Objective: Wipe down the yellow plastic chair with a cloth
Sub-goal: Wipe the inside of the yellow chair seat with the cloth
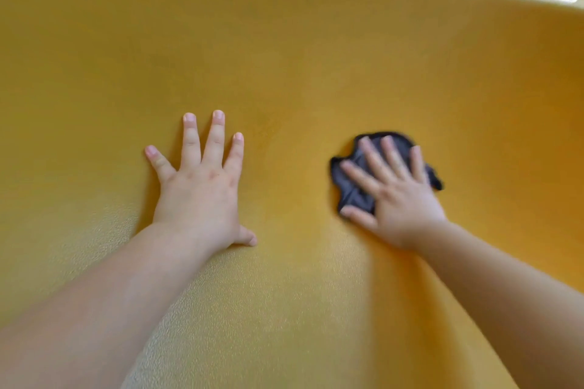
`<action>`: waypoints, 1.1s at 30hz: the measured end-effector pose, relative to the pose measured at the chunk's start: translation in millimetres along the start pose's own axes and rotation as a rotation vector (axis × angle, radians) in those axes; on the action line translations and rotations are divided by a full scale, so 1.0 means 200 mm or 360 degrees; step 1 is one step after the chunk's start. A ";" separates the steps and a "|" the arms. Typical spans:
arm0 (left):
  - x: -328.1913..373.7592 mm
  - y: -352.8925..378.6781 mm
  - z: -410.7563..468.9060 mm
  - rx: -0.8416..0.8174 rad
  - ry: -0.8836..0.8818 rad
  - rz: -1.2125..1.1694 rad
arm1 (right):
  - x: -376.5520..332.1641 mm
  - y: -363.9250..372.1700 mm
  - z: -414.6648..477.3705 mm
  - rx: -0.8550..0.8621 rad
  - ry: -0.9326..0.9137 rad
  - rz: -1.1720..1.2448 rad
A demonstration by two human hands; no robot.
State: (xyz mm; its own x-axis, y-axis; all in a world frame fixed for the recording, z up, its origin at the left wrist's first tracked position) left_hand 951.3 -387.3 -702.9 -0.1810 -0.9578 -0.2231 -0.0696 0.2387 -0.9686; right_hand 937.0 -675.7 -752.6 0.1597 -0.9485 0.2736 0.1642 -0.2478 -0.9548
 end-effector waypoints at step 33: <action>-0.29 -0.05 -0.12 -0.0130 -0.0199 0.0325 | -0.75 -0.16 0.22 0.0215 -0.0900 -0.0049</action>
State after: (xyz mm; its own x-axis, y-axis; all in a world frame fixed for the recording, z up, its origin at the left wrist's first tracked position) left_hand 938.9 -330.2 -678.4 -0.0771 -0.8996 -0.4299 -0.1238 0.4365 -0.8912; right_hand 950.1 -516.6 -759.1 0.6420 -0.6790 0.3561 0.2938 -0.2110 -0.9323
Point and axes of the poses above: each hand's wrist, its own z-axis towards the middle knuckle, its own y-axis out of the palm, x = y × z, the point moved 5 cm from there along z, towards the middle knuckle, and after that the axes turned 6 degrees about -x, right-handed, at the moved point
